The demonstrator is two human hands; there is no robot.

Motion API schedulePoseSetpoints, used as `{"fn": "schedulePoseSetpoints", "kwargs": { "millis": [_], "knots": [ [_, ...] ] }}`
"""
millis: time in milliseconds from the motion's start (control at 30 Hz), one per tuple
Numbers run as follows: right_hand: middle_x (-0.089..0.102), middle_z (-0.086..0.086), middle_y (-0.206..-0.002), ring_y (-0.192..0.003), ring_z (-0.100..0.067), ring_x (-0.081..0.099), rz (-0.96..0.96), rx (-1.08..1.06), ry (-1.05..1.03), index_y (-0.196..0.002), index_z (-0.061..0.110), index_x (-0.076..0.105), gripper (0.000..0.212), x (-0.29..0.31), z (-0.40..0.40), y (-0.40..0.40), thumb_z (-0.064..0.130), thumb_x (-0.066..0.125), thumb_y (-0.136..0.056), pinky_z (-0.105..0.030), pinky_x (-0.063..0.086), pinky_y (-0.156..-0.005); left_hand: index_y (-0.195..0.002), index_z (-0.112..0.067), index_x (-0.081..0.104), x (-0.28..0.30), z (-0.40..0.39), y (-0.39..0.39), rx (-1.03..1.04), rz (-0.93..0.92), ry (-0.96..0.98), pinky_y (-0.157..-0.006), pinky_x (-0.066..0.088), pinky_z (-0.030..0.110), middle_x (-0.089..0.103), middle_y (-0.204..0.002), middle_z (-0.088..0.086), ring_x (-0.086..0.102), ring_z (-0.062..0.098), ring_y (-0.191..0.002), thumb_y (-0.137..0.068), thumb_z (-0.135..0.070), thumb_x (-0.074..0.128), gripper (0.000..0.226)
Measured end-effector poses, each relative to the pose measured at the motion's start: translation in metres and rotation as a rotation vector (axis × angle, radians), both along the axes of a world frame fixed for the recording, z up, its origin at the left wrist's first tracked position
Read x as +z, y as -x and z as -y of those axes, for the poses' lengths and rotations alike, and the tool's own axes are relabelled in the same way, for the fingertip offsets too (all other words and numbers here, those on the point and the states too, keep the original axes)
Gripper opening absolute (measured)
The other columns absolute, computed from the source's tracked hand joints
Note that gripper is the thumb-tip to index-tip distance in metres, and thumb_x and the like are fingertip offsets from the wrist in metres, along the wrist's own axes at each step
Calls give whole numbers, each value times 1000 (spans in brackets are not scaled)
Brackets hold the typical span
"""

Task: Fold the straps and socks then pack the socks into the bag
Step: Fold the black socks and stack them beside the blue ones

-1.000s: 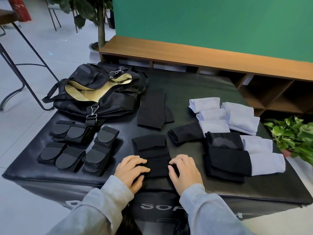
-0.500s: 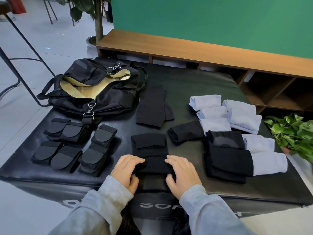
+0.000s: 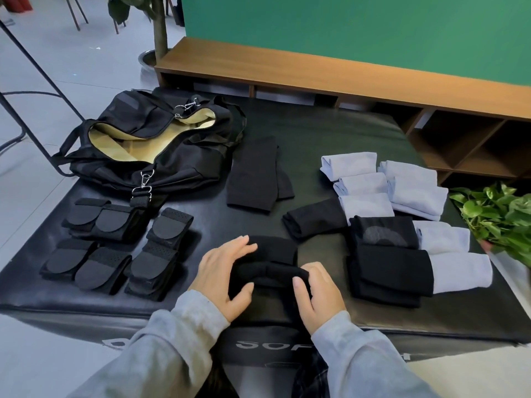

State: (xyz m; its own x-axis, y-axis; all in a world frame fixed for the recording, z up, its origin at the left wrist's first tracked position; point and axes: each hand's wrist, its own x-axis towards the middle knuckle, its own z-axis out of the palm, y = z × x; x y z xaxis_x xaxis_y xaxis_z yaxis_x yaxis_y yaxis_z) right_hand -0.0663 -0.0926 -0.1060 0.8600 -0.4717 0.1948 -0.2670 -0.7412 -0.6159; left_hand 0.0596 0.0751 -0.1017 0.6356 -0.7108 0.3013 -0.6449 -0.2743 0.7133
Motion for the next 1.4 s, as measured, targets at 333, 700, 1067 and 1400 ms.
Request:
{"fn": "schedulePoseSetpoints", "kwargs": {
  "millis": [333,700,1067,1400],
  "knots": [
    [50,20,-123,-104,-5,43,-201,47,172,-123,23,53,70,11,-5,-8,61,18,-76,-15,32,-84,-132,-43,27,1,15,-10,225,-253,5,-86,32,19,55,-108,-13,51,11,-106,-86,-35,52,52],
    [52,6,-110,-101,-14,49,-326,-99,68,-108,12,58,43,17,1,-25,44,30,-98,-25,40,-88,-126,-46,38,-1,24,-20,337,-415,-29,-92,42,26,61,-106,-9,57,5,-104,-86,-36,59,46],
    [37,4,-89,-67,-20,41,-432,-217,50,-63,18,24,47,25,-4,-34,49,30,-98,-27,30,-63,-119,-32,46,4,33,-24,442,-333,-87,-70,38,22,58,-74,-10,51,1,-73,-90,-37,55,31],
    [39,5,-84,-51,-13,33,-290,-305,-71,-63,20,27,45,17,-3,-31,47,47,-93,-19,25,-48,-100,-28,57,10,35,-20,366,53,-158,-96,23,25,55,-111,-17,44,7,-109,-85,-25,64,17]
  ]
}}
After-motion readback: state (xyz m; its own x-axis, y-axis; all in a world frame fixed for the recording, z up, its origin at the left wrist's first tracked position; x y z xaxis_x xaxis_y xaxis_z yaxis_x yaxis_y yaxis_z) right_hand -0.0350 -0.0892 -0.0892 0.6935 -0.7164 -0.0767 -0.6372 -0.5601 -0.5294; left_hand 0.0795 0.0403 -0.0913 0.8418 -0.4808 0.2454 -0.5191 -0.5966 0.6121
